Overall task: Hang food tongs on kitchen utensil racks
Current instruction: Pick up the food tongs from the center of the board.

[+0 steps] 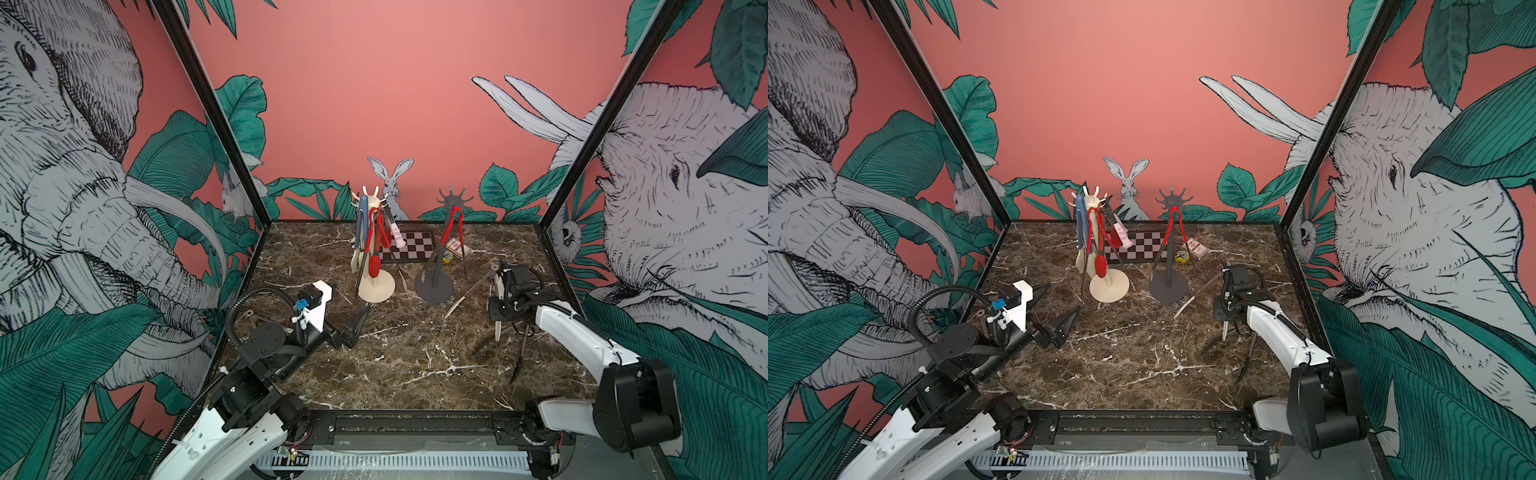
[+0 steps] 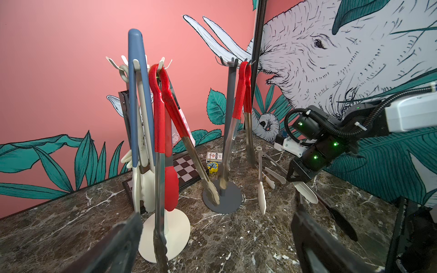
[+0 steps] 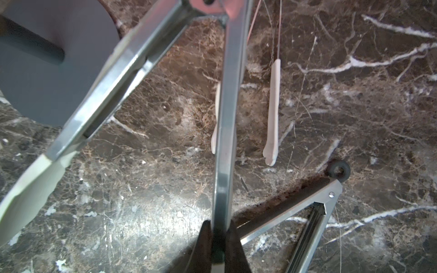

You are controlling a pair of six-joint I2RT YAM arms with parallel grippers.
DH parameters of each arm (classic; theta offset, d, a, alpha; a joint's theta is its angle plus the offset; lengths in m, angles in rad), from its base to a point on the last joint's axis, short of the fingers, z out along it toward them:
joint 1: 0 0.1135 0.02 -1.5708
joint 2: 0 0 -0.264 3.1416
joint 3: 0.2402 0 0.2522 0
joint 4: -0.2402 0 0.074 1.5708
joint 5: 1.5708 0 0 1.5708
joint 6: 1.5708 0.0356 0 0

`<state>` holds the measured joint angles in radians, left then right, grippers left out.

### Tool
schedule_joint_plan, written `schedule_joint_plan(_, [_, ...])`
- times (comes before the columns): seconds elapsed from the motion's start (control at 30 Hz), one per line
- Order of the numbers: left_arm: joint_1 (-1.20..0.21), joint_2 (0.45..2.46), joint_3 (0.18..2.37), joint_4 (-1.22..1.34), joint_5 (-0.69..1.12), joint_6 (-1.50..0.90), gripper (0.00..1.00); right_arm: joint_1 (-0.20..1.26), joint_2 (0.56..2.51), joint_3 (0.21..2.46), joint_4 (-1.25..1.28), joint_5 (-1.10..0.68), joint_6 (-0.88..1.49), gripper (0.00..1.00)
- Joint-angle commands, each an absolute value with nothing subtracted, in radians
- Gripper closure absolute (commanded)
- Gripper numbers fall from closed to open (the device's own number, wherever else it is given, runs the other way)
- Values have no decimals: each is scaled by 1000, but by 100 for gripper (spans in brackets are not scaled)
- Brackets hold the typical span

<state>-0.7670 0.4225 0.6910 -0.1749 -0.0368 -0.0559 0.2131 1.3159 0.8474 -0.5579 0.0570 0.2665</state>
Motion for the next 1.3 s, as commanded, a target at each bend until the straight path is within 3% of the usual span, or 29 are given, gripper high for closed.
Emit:
schedule_joint_plan(0.0, [-767,410,695,-178,-31,-57,1,210,1322,839,-555,101,284,100])
schedule_joint_plan(1.27, [-767,418,686,-161,-32,-57,0,210,974,753,-391,70,125,100])
